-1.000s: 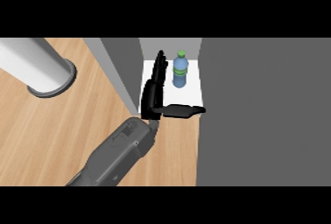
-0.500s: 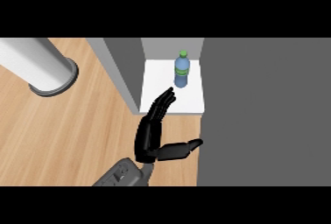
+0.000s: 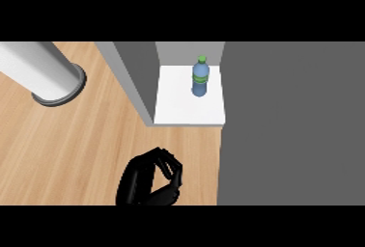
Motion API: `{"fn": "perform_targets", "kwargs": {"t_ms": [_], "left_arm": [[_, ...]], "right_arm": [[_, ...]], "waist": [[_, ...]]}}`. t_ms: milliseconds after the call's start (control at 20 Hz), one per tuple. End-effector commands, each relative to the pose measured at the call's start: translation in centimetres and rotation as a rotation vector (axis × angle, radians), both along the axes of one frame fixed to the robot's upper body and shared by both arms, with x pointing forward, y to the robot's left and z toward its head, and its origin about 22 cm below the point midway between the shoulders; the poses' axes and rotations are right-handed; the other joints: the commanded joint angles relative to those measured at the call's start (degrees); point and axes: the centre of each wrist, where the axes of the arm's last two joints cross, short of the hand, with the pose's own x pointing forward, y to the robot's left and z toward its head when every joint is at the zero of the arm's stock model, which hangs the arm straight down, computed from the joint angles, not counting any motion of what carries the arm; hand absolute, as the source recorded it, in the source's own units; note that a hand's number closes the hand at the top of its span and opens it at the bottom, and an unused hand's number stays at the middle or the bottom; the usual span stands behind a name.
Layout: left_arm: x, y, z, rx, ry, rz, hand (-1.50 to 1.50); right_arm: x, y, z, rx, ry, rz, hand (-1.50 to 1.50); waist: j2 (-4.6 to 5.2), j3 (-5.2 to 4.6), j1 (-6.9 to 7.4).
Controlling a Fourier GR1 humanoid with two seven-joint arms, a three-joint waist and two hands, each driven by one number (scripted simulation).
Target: Pick up the bottled water, place it into the cabinet and close the cabinet
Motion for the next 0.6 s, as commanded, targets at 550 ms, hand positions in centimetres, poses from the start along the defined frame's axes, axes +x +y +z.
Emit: {"fn": "perform_targets", "kwargs": {"t_ms": [550], "left_arm": [[-3.6,11.9,3.0,0.055,-0.038,0.045,1.5]], "right_arm": [[-1.0,5.5,4.6,-0.183,-0.096,0.327,1.5]], "waist": [[-0.4,-0.25,-0.21]]}}
